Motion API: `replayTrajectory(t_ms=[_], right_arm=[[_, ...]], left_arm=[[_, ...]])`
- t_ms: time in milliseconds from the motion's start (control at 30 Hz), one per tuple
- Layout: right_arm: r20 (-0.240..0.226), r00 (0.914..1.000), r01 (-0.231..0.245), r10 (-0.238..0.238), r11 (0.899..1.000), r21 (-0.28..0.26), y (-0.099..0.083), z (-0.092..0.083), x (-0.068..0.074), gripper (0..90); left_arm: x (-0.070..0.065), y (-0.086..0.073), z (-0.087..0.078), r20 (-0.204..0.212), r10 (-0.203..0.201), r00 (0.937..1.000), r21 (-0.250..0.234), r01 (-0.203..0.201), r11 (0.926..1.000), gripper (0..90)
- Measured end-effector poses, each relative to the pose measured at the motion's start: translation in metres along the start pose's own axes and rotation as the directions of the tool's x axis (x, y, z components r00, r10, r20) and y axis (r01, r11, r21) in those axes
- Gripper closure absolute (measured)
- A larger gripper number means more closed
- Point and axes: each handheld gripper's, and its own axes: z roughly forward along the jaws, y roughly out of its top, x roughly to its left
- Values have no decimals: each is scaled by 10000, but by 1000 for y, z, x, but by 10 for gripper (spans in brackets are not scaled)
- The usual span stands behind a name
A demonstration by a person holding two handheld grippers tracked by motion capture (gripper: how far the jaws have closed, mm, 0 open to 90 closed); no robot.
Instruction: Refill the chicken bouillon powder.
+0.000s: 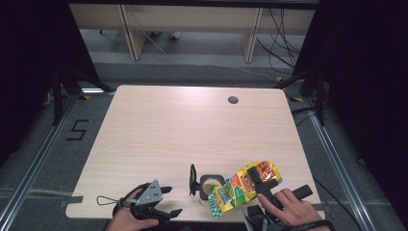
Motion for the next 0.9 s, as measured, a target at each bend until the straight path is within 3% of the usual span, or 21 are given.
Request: replayTrajectory(t_ms=[33,67,100,400,433,533,900], right_arm=[[-290,9990,-332,339,9991,250,0,-2,1,313],[-290,9990,-332,339,9991,250,0,-2,1,313],[-48,10000,-80,80,10000,13,-1,0,0,313],[-168,9999,-15,15,10000,36,-1,-1,-2,314],[9,10000,-34,34,10000,17,-1,-1,-1,314],[-219,9997,-74,76,9999,96,-1,-2,-1,314],[-267,9996,67,-66,10000,37,0,-1,-2,316]], left_arm=[[0,0,0,-36,45,10000,30,-45,10000,222],[0,0,0,-36,45,10000,30,-45,10000,222],[0,0,0,-30,35,10000,33,-35,10000,223],[1,0,1,30,26,10000,-42,-25,10000,223],[1,0,1,40,21,10000,-46,-21,10000,222],[0,0,1,62,-16,10000,-86,16,10000,222],[1,0,1,-14,32,10000,-17,-32,10000,223]])
